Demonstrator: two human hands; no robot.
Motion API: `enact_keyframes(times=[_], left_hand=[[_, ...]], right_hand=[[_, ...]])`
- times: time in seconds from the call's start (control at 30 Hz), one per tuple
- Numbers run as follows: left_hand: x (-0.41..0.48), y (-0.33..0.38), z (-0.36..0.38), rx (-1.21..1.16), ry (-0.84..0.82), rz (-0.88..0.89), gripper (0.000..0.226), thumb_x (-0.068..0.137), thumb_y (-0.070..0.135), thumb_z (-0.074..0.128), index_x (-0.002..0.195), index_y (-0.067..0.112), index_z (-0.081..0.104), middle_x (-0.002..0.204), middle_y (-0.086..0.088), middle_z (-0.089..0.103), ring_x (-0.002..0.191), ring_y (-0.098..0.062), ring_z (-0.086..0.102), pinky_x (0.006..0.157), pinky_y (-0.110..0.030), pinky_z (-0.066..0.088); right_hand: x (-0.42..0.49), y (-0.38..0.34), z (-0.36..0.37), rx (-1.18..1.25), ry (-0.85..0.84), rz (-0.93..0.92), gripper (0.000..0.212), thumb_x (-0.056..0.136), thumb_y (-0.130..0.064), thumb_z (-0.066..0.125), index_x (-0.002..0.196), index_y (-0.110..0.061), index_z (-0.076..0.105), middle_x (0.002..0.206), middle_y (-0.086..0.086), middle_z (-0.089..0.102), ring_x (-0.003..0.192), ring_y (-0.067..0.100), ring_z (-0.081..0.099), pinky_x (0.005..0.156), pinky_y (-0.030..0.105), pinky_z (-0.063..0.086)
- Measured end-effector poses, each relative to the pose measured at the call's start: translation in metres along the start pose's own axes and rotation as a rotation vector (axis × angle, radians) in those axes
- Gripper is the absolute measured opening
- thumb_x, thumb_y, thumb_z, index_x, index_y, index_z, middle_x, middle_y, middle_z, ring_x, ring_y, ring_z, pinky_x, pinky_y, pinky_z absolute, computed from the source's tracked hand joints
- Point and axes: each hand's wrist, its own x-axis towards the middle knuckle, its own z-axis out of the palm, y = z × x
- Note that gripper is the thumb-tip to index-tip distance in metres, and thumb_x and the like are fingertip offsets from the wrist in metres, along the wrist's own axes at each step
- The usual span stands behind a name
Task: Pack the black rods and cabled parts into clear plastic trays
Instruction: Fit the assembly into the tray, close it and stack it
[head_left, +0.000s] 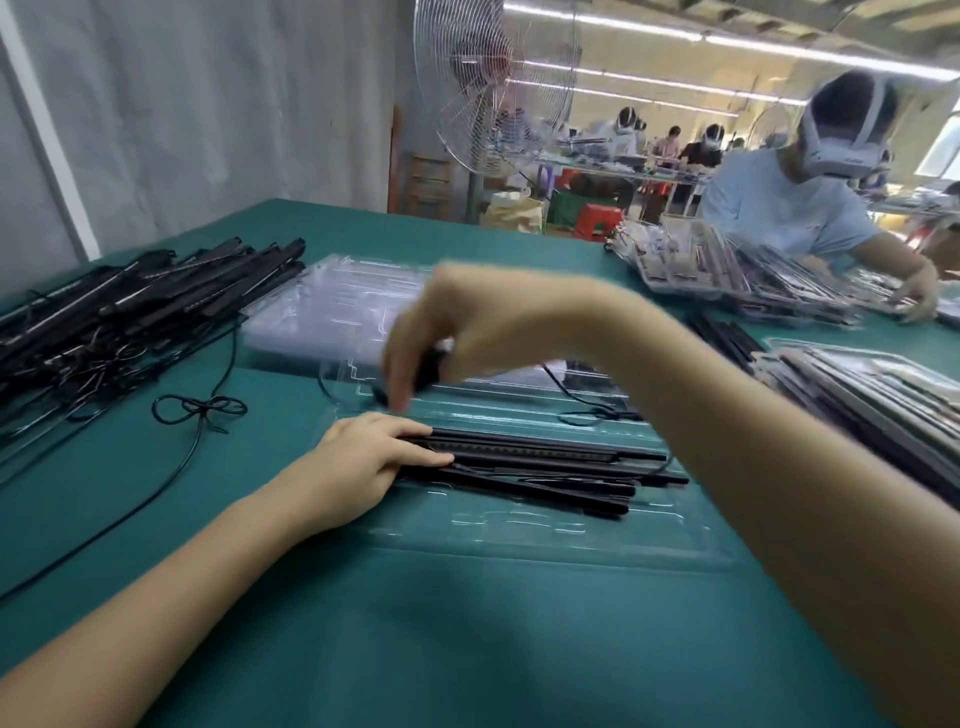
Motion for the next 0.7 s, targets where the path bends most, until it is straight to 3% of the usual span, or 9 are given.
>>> enact_keyframes(times=[0.07,0.1,0.23,0.37,0.47,0.57,0.7], left_hand=[[0.002,0.004,-0.003,-0.009,0.047,0.12,0.055,0.078,-0.003,0.042,0.104,0.034,0.072,0.108,-0.005,0.07,0.095,-0.025,0.064,0.08,-0.041,0.053],[0.003,0.003,-0.002,-0.013,0.043,0.145,0.051,0.074,0.0,0.04,0.098,0.029,0.074,0.102,-0.008,0.072,0.088,-0.027,0.067,0.074,-0.042,0.054],[0.005,-0.006,0.003,-0.012,0.015,0.043,0.05,0.081,-0.004,0.045,0.112,0.027,0.069,0.126,-0.005,0.062,0.115,-0.027,0.058,0.096,-0.043,0.045],[0.0,-0.012,0.0,-0.008,-0.054,0.022,0.066,0.086,-0.006,0.05,0.128,0.045,0.042,0.138,0.009,0.05,0.128,-0.015,0.046,0.107,-0.039,0.033],[-0.001,-0.011,-0.009,0.075,-0.221,0.008,0.065,0.096,0.007,0.046,0.131,0.057,0.023,0.149,0.021,0.028,0.139,-0.004,0.024,0.116,-0.035,0.018],[-0.002,-0.008,-0.015,0.113,-0.394,-0.019,0.058,0.102,0.023,0.037,0.127,0.066,0.008,0.147,0.032,0.002,0.139,0.006,-0.004,0.119,-0.034,-0.002],[-0.004,-0.008,-0.022,0.178,-0.451,-0.031,0.055,0.102,0.031,0.034,0.127,0.065,-0.002,0.144,0.031,-0.012,0.135,0.006,-0.018,0.115,-0.035,-0.01]], right_hand=[[-0.009,0.013,0.026,-0.051,-0.155,0.068,0.048,0.073,0.013,0.05,0.087,-0.026,0.074,0.102,0.008,0.072,0.101,0.033,0.061,0.089,0.048,0.048],[-0.017,0.02,0.036,-0.055,-0.187,0.11,0.048,0.072,0.013,0.05,0.088,-0.026,0.074,0.103,0.007,0.071,0.101,0.031,0.061,0.088,0.046,0.049],[-0.053,0.038,0.063,0.073,-0.049,0.286,0.047,0.075,0.007,0.055,0.096,-0.031,0.071,0.102,-0.014,0.067,0.093,0.014,0.063,0.08,0.028,0.051],[-0.069,0.049,0.083,0.174,0.062,0.405,0.04,0.077,0.005,0.06,0.101,-0.026,0.052,0.108,-0.01,0.065,0.092,0.011,0.059,0.075,0.02,0.047],[-0.074,0.053,0.092,0.103,0.092,0.455,0.033,0.075,-0.001,0.068,0.1,-0.022,0.062,0.103,-0.005,0.065,0.091,0.009,0.058,0.079,0.02,0.049],[-0.08,0.053,0.103,0.117,0.207,0.484,0.028,0.073,-0.006,0.073,0.096,-0.022,0.069,0.086,-0.014,0.064,0.074,-0.007,0.053,0.067,0.003,0.041],[-0.086,0.054,0.115,0.169,0.318,0.529,0.022,0.071,-0.006,0.076,0.09,-0.018,0.075,0.073,-0.019,0.06,0.06,-0.015,0.05,0.059,0.002,0.037]])
